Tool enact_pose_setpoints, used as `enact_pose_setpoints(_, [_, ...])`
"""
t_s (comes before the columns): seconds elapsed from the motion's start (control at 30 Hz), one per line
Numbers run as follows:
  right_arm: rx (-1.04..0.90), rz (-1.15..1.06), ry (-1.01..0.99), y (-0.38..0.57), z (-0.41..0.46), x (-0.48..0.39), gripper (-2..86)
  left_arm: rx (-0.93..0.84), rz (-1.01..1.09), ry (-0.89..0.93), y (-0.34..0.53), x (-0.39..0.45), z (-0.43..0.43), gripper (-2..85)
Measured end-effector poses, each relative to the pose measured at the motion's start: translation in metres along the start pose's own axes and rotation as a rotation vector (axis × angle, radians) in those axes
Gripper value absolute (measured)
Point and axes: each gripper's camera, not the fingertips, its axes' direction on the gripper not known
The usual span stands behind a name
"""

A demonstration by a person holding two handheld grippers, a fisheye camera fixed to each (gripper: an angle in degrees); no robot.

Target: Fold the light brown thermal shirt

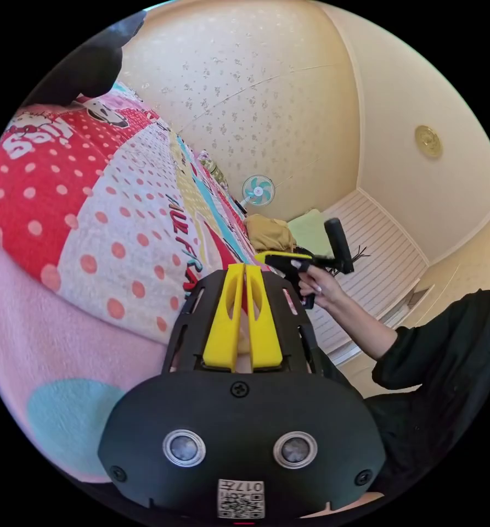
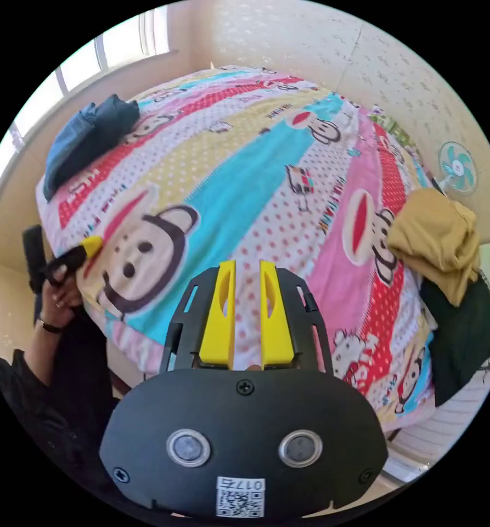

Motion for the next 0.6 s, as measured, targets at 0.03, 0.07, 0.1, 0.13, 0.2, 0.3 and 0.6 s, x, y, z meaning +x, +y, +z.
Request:
enact_pose_setpoints(0.03, [0.179,0.035,-0.048,0.047,-0.009,0.002,7.5,-0.004,0.009,-0.027,0.0,0.005,0.002,-1.0])
enact_pose_setpoints(0.07, [0.261,0.13,-0.104,0.085,-0.012,0.009,6.5,-0.005,0.015,-0.043,0.001,0.007,0.002,-1.0])
enact_pose_setpoints(0.1, [0.286,0.174,-0.145,0.099,-0.013,0.013,6.0,-0.007,0.03,-0.076,0.002,0.012,0.004,-1.0])
enact_pose_setpoints(0.13, [0.338,0.233,-0.236,0.122,-0.018,0.018,5.0,-0.005,0.045,-0.107,0.004,0.017,0.007,-1.0])
enact_pose_setpoints(0.2, [0.364,0.306,-0.319,0.142,-0.026,0.028,3.8,0.004,0.064,-0.144,0.008,0.023,0.009,-1.0])
enact_pose_setpoints(0.3, [0.444,0.301,-0.25,0.147,-0.053,0.048,4.4,0.031,0.125,-0.203,0.018,0.035,0.014,-1.0])
enact_pose_setpoints(0.6, [0.503,0.341,0.1,0.001,-0.129,0.195,12.0,0.056,0.178,-0.039,0.032,0.029,0.012,-1.0])
